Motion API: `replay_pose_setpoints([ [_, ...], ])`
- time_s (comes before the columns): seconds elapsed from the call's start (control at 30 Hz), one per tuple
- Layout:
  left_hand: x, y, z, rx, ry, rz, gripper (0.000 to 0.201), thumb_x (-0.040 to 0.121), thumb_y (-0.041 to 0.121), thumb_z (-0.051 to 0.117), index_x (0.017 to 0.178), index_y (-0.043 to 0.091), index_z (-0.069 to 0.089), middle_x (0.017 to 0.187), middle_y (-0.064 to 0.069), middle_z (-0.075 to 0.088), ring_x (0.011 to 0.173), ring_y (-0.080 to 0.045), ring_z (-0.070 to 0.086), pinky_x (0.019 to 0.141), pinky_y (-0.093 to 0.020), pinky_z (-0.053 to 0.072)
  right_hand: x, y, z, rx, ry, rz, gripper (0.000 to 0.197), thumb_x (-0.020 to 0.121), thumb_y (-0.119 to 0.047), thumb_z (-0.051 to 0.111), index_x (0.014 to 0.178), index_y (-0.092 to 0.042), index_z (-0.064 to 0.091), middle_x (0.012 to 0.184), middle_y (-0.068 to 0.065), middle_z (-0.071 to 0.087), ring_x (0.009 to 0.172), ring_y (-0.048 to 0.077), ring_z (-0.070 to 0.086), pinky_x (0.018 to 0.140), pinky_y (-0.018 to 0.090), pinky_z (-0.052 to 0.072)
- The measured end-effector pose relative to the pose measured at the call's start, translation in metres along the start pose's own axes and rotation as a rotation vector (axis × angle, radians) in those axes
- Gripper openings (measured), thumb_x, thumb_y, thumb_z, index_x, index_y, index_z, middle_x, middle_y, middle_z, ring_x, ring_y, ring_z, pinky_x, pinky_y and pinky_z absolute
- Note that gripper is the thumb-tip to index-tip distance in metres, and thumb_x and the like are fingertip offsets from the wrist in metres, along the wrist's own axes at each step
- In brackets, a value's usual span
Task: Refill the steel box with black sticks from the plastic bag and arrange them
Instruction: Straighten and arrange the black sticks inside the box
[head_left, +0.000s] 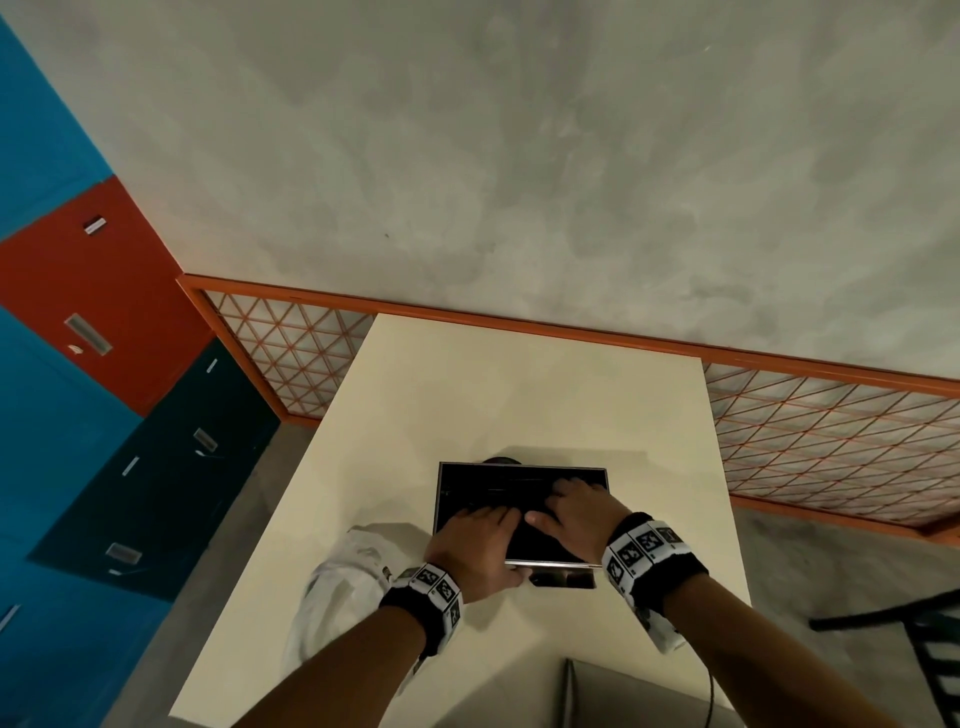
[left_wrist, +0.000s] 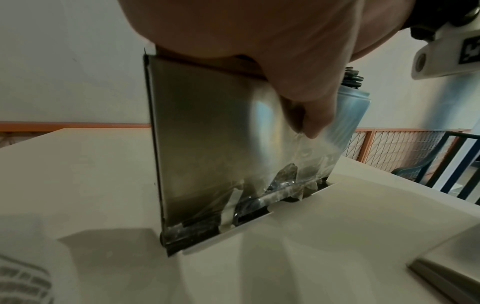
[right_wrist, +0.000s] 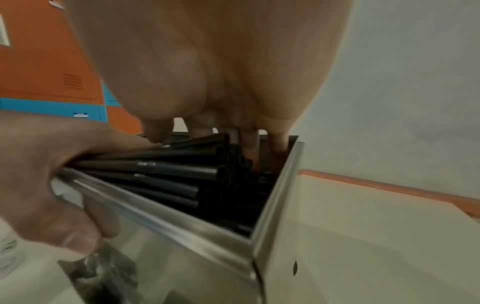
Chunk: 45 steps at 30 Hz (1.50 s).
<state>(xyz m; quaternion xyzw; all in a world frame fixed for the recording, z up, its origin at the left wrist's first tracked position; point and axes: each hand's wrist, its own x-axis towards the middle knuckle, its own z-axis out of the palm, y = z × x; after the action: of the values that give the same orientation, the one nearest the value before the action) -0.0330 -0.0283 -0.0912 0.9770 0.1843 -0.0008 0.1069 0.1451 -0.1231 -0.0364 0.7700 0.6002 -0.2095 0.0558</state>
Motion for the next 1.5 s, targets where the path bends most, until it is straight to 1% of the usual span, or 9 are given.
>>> replay_pose_setpoints([
  [0.1, -0.002, 0.001, 0.000, -0.026, -0.001, -0.003, 0.056, 0.078, 0.062, 0.053, 0.120, 0.026, 0.052, 0.114, 0.007, 0.065, 0.105, -0.017, 0.062, 0.091, -0.035, 0.049, 0.002, -0.001, 0.000, 0.060, 0.005, -0.055, 0.061, 0.094, -0.065, 0.032, 0.121, -0.020, 0.064, 0.126, 0.000, 0.054, 0.122, 0.021, 0.047, 0.105, 0.041, 0.035],
  [0.23, -0.002, 0.001, -0.001, -0.030, -0.020, -0.018, 0.056, 0.076, 0.063, 0.056, 0.118, 0.026, 0.052, 0.111, 0.007, 0.064, 0.103, -0.018, 0.063, 0.087, -0.035, 0.048, -0.004, -0.006, 0.000, 0.086, -0.195, -0.060, 0.079, 0.065, -0.086, 0.049, 0.118, -0.029, 0.059, 0.111, -0.006, 0.065, 0.101, 0.019, 0.063, 0.086, 0.036, 0.052],
  [0.33, -0.001, 0.002, 0.000, -0.033, -0.044, -0.030, 0.058, 0.075, 0.064, 0.060, 0.120, 0.028, 0.052, 0.112, 0.008, 0.066, 0.102, -0.017, 0.064, 0.087, -0.034, 0.050, -0.006, -0.010, 0.009, -0.058, -0.199, -0.054, 0.085, 0.057, -0.072, 0.070, 0.127, -0.028, 0.049, 0.117, -0.003, 0.062, 0.102, 0.023, 0.063, 0.085, 0.037, 0.053],
  [0.57, 0.010, 0.001, -0.015, -0.075, -0.139, -0.064, 0.060, 0.073, 0.061, 0.068, 0.120, 0.026, 0.054, 0.115, 0.005, 0.068, 0.102, -0.023, 0.067, 0.083, -0.035, 0.054, -0.003, -0.010, 0.023, -0.067, -0.017, -0.044, 0.076, 0.066, -0.063, 0.066, 0.130, -0.028, 0.046, 0.122, -0.003, 0.059, 0.106, 0.023, 0.062, 0.089, 0.037, 0.053],
  [0.73, 0.008, 0.002, -0.003, 0.033, -0.062, -0.040, 0.057, 0.074, 0.062, 0.059, 0.116, 0.024, 0.054, 0.112, 0.005, 0.062, 0.106, -0.020, 0.059, 0.090, -0.038, 0.046, -0.006, -0.011, 0.033, -0.192, 0.075, -0.070, 0.075, 0.069, -0.063, 0.062, 0.129, -0.021, 0.044, 0.124, 0.002, 0.057, 0.114, 0.027, 0.056, 0.097, 0.048, 0.041],
  [0.9, 0.000, 0.004, -0.001, 0.092, -0.015, -0.019, 0.052, 0.075, 0.060, 0.056, 0.111, 0.023, 0.054, 0.106, 0.004, 0.064, 0.099, -0.019, 0.060, 0.086, -0.036, 0.045, -0.014, -0.022, 0.038, -0.265, 0.116, -0.035, 0.066, 0.073, -0.055, 0.064, 0.125, -0.017, 0.049, 0.121, 0.007, 0.058, 0.111, 0.030, 0.057, 0.092, 0.051, 0.040],
  [1.07, -0.003, 0.007, 0.000, 0.038, -0.057, -0.033, 0.047, 0.075, 0.058, 0.056, 0.109, 0.025, 0.054, 0.102, 0.005, 0.067, 0.093, -0.019, 0.065, 0.082, -0.035, 0.050, -0.020, -0.038, 0.034, -0.281, 0.027, 0.055, 0.052, 0.085, -0.042, 0.058, 0.127, -0.015, 0.043, 0.121, 0.007, 0.059, 0.111, 0.029, 0.056, 0.096, 0.049, 0.034],
  [1.23, -0.010, 0.008, 0.008, 0.017, -0.045, -0.026, 0.047, 0.075, 0.054, 0.059, 0.110, 0.024, 0.056, 0.104, 0.004, 0.066, 0.096, -0.019, 0.063, 0.085, -0.035, 0.048, -0.017, -0.046, 0.031, -0.192, -0.038, 0.005, 0.048, 0.082, -0.030, 0.056, 0.126, -0.015, 0.046, 0.121, 0.007, 0.059, 0.109, 0.029, 0.059, 0.095, 0.044, 0.044],
  [1.5, -0.007, 0.006, 0.007, 0.015, 0.000, -0.006, 0.054, 0.078, 0.061, 0.057, 0.117, 0.023, 0.055, 0.110, 0.004, 0.064, 0.104, -0.019, 0.060, 0.090, -0.037, 0.046, -0.014, -0.024, 0.010, -0.131, -0.173, 0.015, 0.065, 0.072, -0.053, 0.068, 0.126, -0.025, 0.045, 0.113, 0.002, 0.064, 0.098, 0.027, 0.065, 0.082, 0.038, 0.052],
])
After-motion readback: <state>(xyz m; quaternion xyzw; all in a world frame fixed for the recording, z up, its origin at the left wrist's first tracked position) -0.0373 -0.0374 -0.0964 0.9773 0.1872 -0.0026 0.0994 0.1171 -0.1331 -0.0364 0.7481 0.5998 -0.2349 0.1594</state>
